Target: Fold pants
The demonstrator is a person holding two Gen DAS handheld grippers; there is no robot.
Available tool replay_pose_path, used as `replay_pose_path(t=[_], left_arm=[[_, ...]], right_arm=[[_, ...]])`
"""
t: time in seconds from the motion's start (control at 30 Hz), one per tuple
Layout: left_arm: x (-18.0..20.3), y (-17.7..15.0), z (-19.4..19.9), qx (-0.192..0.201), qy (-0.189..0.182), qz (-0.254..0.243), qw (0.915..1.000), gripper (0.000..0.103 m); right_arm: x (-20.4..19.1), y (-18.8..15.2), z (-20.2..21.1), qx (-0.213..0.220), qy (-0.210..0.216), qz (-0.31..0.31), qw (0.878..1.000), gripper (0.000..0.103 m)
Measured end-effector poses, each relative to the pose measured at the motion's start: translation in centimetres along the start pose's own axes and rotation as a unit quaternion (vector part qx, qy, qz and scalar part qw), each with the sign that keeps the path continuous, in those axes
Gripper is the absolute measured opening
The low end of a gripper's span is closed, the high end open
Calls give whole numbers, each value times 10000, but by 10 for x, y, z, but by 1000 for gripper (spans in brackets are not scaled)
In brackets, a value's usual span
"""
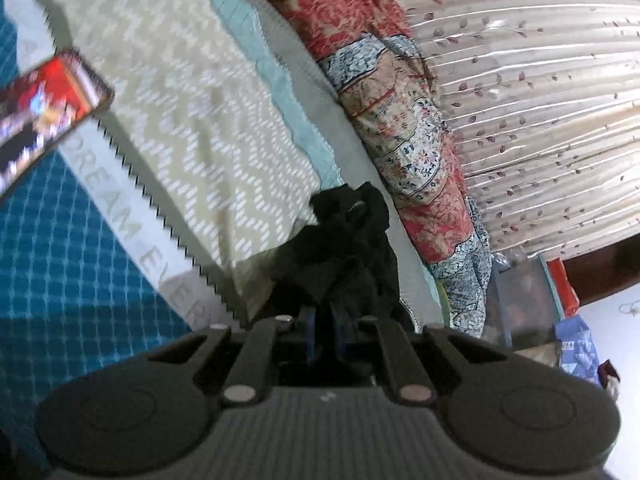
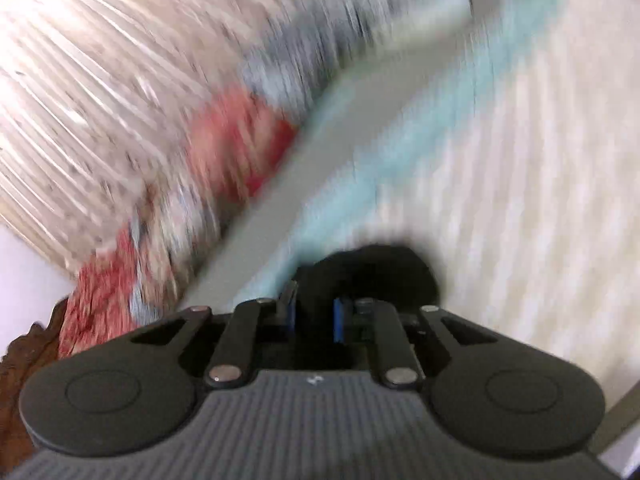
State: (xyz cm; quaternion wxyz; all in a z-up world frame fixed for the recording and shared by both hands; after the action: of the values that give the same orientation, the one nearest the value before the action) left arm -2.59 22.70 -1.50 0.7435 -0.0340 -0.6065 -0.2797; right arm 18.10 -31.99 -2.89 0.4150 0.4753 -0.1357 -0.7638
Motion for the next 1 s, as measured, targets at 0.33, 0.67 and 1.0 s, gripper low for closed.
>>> replay_pose_path(t=[0.33,0.67,1.0], left_arm=[[-2,33,24,132,867,-631,9942,33],[-33,-27,29,-428,1335,-432,9892,65],[-38,-93,-38,-1381,1185,-551,9818,81]], right_arm=[[69,161,118,2150,-1035,577,9694,30],[192,112,68,1244,-2514,620,9578,67],[203,17,113,683,-2198,871,9693,67]])
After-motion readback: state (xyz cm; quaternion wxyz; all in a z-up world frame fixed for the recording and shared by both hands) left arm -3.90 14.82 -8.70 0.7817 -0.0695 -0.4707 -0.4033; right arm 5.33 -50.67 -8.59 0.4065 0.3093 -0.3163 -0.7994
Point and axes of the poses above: each gripper's, at about its wrist camera, not at the fingertips, and z roughly against the way its jaws point, x to its right, y to its top, the point moved 7 cm from there along -z, roughly the way its jaws point, and after that the axes turned 13 degrees about -y, right-handed, at the moved point
